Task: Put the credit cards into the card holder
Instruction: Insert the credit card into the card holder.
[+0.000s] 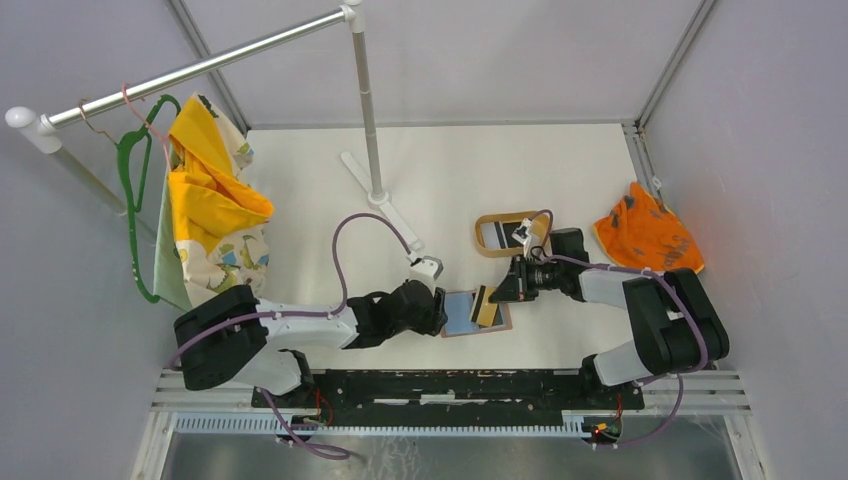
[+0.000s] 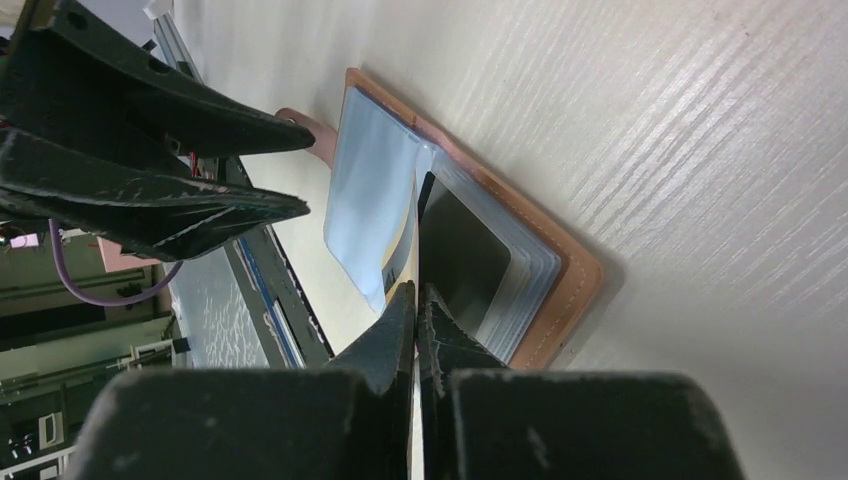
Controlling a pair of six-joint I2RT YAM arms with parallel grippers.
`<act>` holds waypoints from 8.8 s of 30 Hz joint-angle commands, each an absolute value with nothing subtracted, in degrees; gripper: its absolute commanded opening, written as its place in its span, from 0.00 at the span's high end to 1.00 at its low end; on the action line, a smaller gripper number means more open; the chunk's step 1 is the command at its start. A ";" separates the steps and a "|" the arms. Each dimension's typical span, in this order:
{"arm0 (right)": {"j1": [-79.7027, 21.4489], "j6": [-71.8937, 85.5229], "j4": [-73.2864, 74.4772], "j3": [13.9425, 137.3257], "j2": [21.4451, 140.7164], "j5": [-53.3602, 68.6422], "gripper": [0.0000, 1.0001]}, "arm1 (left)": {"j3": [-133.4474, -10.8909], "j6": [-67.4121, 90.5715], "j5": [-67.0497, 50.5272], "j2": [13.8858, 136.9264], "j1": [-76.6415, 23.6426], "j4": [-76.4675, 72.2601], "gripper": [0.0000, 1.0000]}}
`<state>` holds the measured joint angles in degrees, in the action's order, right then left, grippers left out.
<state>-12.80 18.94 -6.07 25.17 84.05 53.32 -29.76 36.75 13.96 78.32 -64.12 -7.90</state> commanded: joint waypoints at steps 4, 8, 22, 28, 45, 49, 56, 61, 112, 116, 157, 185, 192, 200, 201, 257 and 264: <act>-14.18 15.86 -3.02 28.08 86.71 52.65 1.00 | -33.11 38.94 17.76 82.44 -64.56 -5.27 0.48; -14.58 14.18 -1.11 29.33 87.86 53.11 1.00 | -33.95 38.48 17.56 84.32 -64.57 -5.23 0.49; -16.06 12.04 4.35 31.97 90.33 51.20 0.97 | -36.97 35.65 20.47 88.82 -64.55 -4.04 0.62; -16.36 11.17 6.75 33.47 90.74 50.08 0.96 | -37.67 34.99 20.91 89.80 -64.56 -4.04 0.63; -17.22 9.07 15.93 38.68 94.00 45.19 0.95 | -36.90 34.25 20.51 88.71 -64.56 -6.36 0.63; -17.24 5.25 23.43 43.10 96.82 44.18 0.98 | -35.72 34.21 20.48 87.37 -64.55 -7.30 0.63; -17.41 6.53 24.72 44.98 97.50 41.44 1.00 | -34.96 33.75 20.39 85.70 -64.56 -7.90 0.64; -18.94 6.42 25.38 45.45 98.04 40.38 1.00 | -34.55 33.84 20.18 85.55 -64.59 -8.57 0.64; -21.75 10.60 18.44 46.75 101.85 44.66 0.81 | -39.58 37.51 10.15 77.22 -68.62 -14.72 0.65; -21.72 9.94 18.84 47.15 102.15 44.31 0.81 | -47.04 36.73 13.44 85.88 -72.33 -10.98 0.76; -21.70 7.58 19.71 47.37 99.89 42.91 0.71 | -65.18 39.73 31.55 106.57 -74.30 9.78 0.65; -19.32 -11.56 23.60 48.87 85.16 47.30 0.66 | -53.54 34.37 25.18 92.06 -72.58 0.77 0.62; -19.87 -41.77 20.80 42.30 72.27 54.60 0.68 | -41.53 30.44 25.07 79.10 -72.02 -5.21 0.54; -25.42 -76.60 22.94 35.05 65.39 59.45 0.79 | -30.84 32.24 16.75 72.33 -65.95 -14.18 0.63; -26.16 -74.75 21.10 34.58 66.42 58.00 0.87 | -29.76 32.70 16.07 71.59 -65.01 -15.41 0.65; -39.12 -63.16 16.33 34.47 76.93 35.24 0.93 | -28.29 32.63 8.81 85.31 -61.87 -20.10 0.88; -39.22 -64.16 18.88 35.86 79.64 31.88 0.94 | -28.24 32.52 8.62 85.61 -61.85 -20.04 0.88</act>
